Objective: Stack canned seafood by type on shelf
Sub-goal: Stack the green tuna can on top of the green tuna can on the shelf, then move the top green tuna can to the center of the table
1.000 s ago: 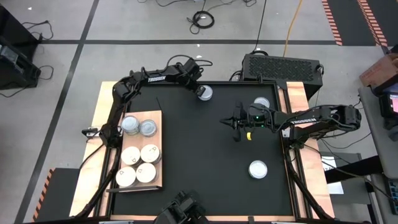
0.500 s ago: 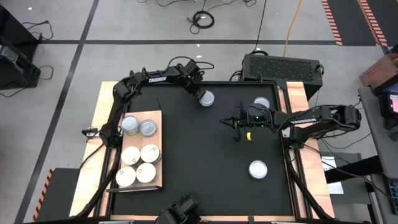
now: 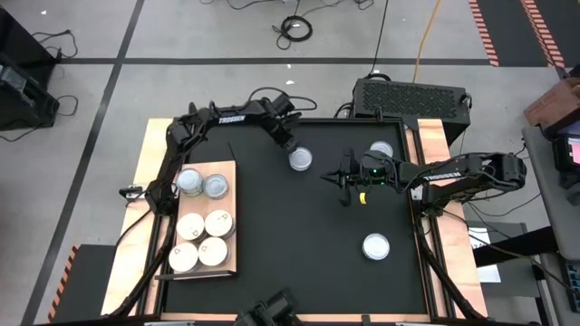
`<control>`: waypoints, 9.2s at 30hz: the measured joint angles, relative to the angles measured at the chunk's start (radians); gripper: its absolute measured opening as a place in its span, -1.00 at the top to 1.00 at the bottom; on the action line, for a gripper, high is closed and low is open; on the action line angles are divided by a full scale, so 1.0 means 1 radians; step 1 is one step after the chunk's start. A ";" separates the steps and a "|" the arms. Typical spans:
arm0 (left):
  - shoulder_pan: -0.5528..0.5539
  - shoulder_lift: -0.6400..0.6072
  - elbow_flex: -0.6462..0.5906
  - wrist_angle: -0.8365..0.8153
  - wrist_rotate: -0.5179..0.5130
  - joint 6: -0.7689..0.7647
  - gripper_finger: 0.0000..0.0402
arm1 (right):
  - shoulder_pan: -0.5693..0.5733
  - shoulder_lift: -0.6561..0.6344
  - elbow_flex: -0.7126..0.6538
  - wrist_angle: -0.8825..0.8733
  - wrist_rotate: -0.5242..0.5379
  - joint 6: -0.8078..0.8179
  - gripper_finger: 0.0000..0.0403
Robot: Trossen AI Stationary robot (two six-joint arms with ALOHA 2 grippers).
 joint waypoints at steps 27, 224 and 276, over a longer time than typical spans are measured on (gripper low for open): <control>-0.030 -0.097 -0.001 -0.068 0.163 0.028 1.00 | 0.000 0.000 0.000 -0.003 -0.001 0.004 1.00; -0.115 -1.111 -0.789 -0.518 -0.336 0.095 0.84 | 0.066 0.000 0.000 -0.011 0.000 -0.001 1.00; -0.592 -1.131 -0.954 0.712 -0.525 0.307 0.84 | -0.490 -0.012 0.405 -1.415 0.689 0.427 1.00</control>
